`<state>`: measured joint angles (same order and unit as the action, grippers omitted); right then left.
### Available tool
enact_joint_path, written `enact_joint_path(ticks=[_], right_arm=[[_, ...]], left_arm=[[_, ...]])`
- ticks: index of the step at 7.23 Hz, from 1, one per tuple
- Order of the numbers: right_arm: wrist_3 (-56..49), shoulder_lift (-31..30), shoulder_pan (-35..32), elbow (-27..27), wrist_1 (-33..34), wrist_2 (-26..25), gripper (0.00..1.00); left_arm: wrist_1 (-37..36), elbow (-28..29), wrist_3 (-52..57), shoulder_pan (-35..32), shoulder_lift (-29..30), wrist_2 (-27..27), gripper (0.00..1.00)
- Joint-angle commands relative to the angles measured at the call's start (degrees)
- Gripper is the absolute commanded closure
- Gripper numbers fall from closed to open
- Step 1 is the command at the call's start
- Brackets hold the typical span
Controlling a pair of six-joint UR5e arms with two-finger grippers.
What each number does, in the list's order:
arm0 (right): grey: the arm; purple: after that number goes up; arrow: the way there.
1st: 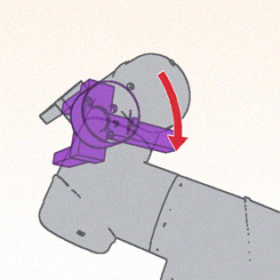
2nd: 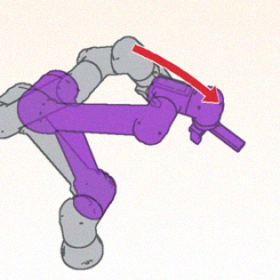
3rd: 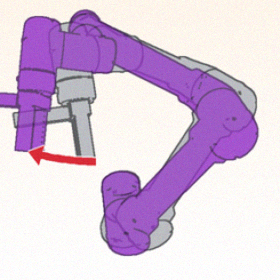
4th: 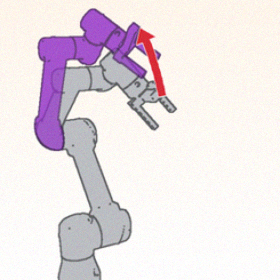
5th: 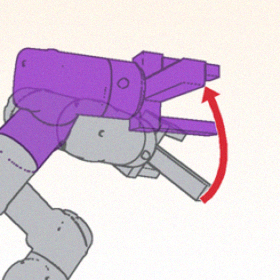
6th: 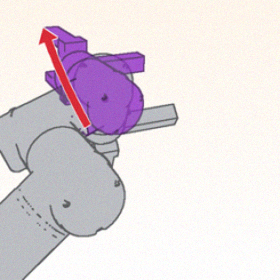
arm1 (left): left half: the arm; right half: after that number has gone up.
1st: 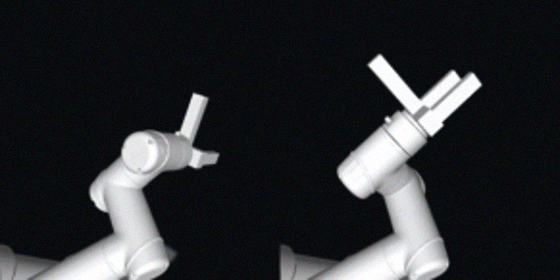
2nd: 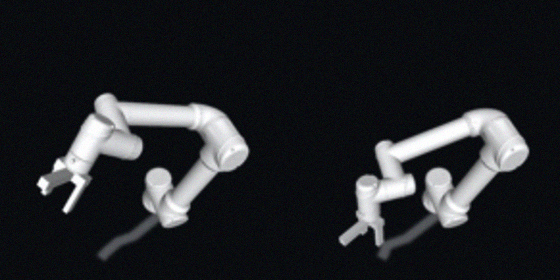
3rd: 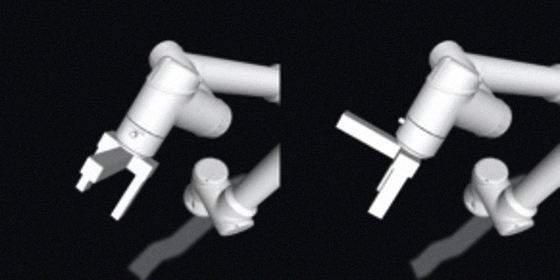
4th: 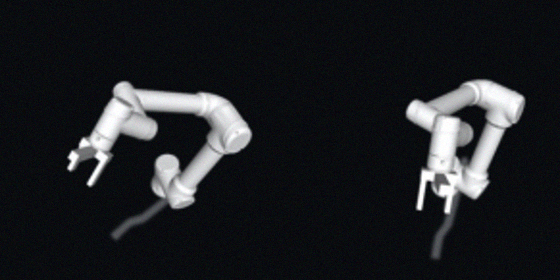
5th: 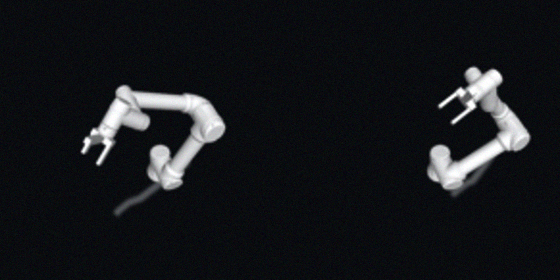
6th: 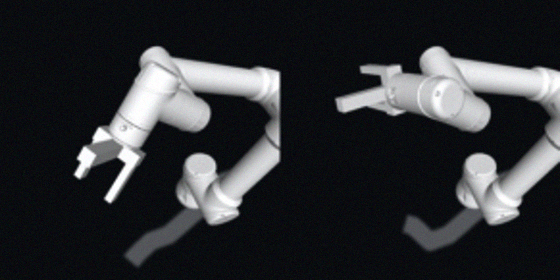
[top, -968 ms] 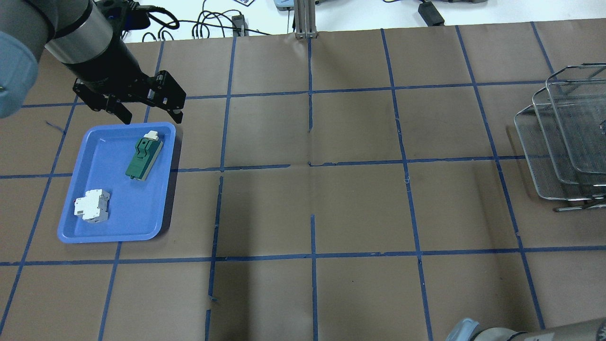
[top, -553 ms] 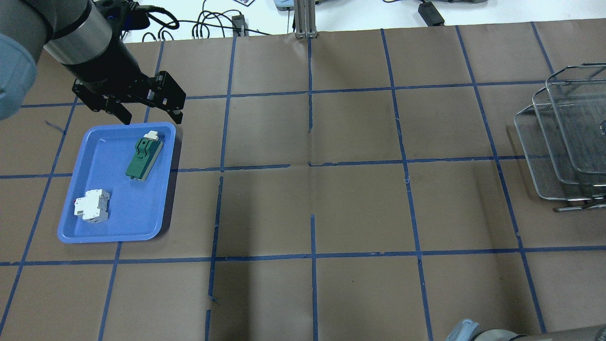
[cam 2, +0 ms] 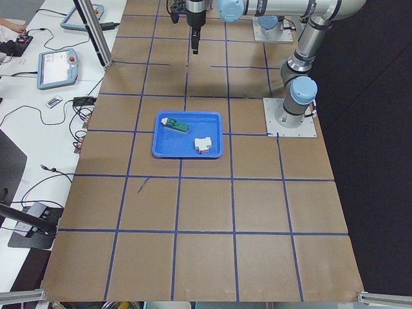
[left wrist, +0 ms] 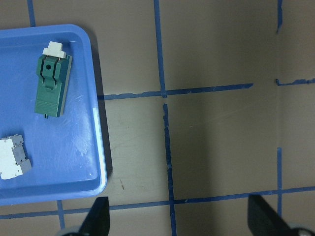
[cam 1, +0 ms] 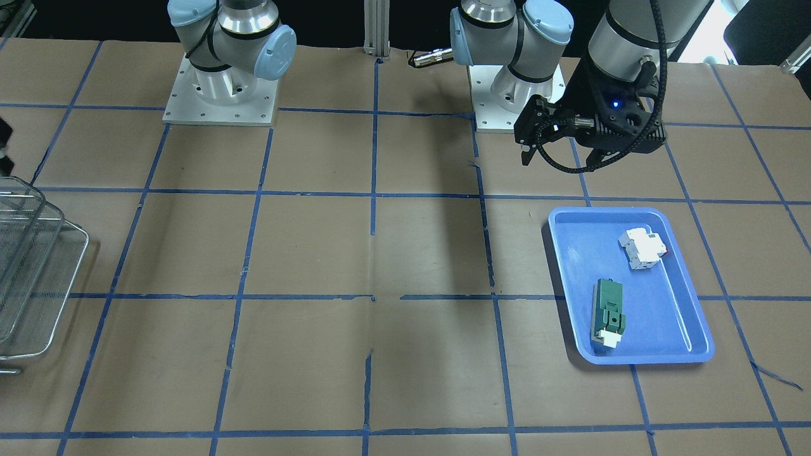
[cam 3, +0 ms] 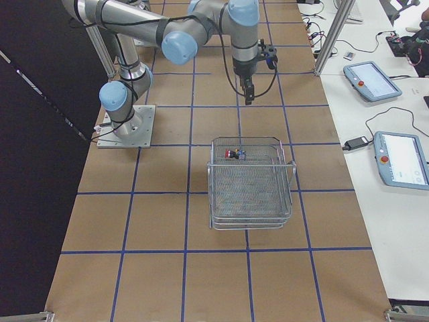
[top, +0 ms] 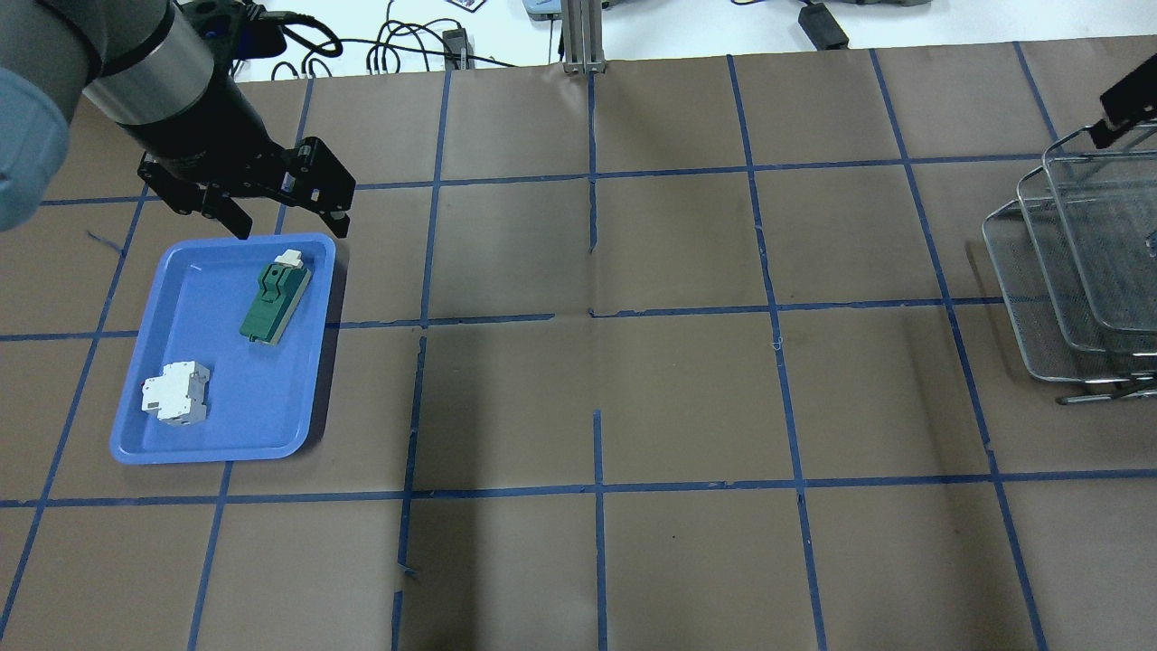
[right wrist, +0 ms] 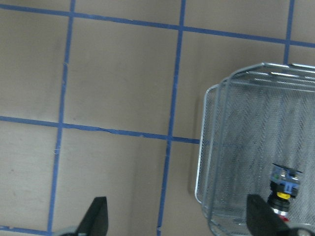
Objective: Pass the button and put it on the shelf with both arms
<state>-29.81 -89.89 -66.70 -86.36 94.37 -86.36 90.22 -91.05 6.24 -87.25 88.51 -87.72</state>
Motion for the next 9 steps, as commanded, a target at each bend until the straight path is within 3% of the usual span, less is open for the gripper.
enact_joint_path(ticks=[1,3,9], right_arm=[[19.4,-1.4,-11.9,1.0,-5.0,-0.2,0.00],[31.3,-1.2,-19.7,1.0,-6.3,0.1,0.00],[31.3,-1.2,-20.7,0.4,-6.7,-2.3,0.00]], left_arm=[[0.0,-0.1,0.1,0.1,-0.2,-0.1,0.00],[0.0,0.1,0.0,0.0,-0.2,-0.1,0.00],[2.2,0.1,-3.2,-0.1,-0.7,-0.1,0.00]])
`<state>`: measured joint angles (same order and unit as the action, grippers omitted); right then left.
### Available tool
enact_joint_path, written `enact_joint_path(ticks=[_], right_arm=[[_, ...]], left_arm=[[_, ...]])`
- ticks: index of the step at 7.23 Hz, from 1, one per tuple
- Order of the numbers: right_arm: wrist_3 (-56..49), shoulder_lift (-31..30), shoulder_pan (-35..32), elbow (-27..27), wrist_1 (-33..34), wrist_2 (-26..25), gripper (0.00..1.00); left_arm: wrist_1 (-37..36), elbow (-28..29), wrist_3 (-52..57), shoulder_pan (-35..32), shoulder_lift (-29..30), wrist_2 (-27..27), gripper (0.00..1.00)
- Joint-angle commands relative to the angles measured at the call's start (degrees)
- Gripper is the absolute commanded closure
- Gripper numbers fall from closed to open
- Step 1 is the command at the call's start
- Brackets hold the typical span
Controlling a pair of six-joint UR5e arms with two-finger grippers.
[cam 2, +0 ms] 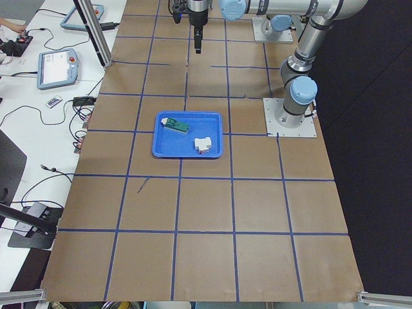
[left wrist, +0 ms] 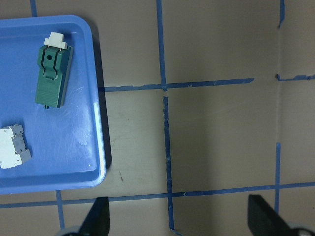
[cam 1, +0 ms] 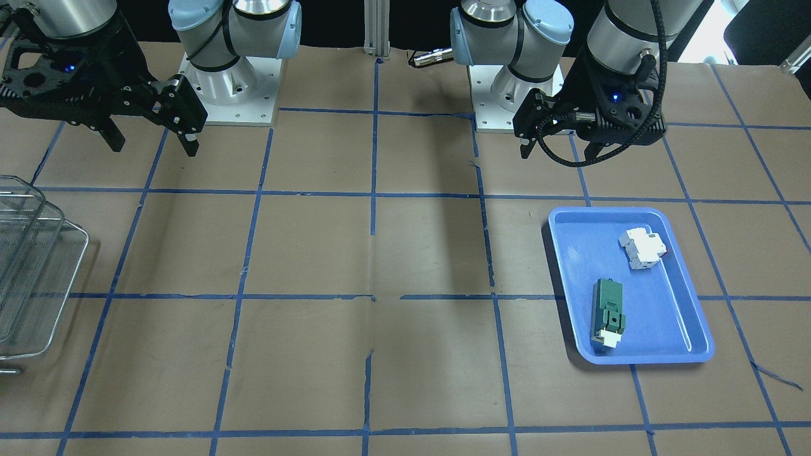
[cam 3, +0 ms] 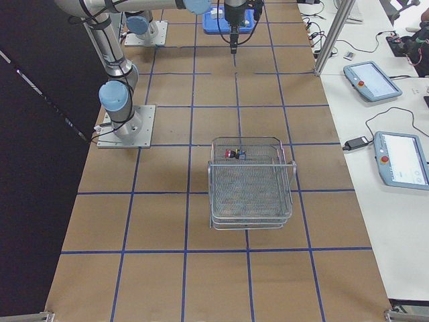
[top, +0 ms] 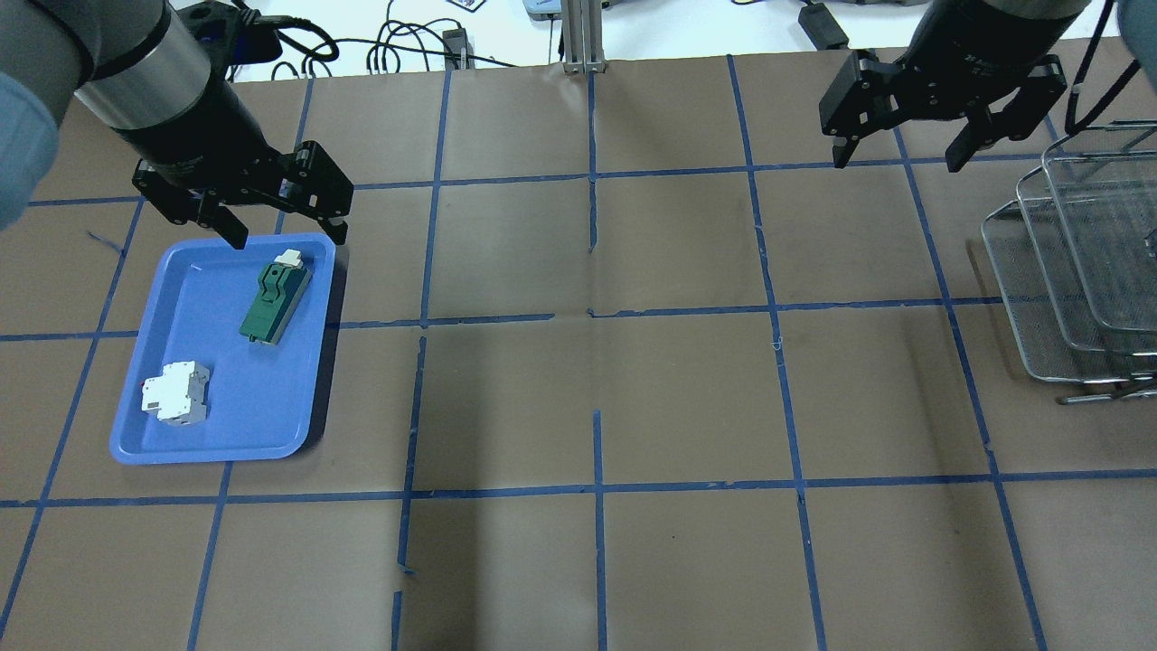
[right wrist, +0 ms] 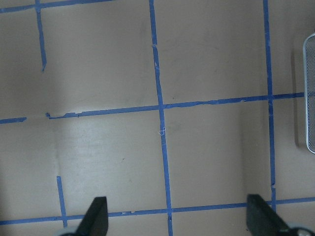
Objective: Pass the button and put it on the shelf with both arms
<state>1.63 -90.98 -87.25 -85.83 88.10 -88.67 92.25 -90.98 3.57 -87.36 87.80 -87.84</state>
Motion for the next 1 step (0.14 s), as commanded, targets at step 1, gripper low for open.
enact_joint_path(ticks=[1], right_arm=[[-0.2,-0.1,-0.2,-0.1,-0.3,-0.1,0.00]], left_arm=[[0.1,0.0,-0.5,0.0,0.0,0.0,0.00]])
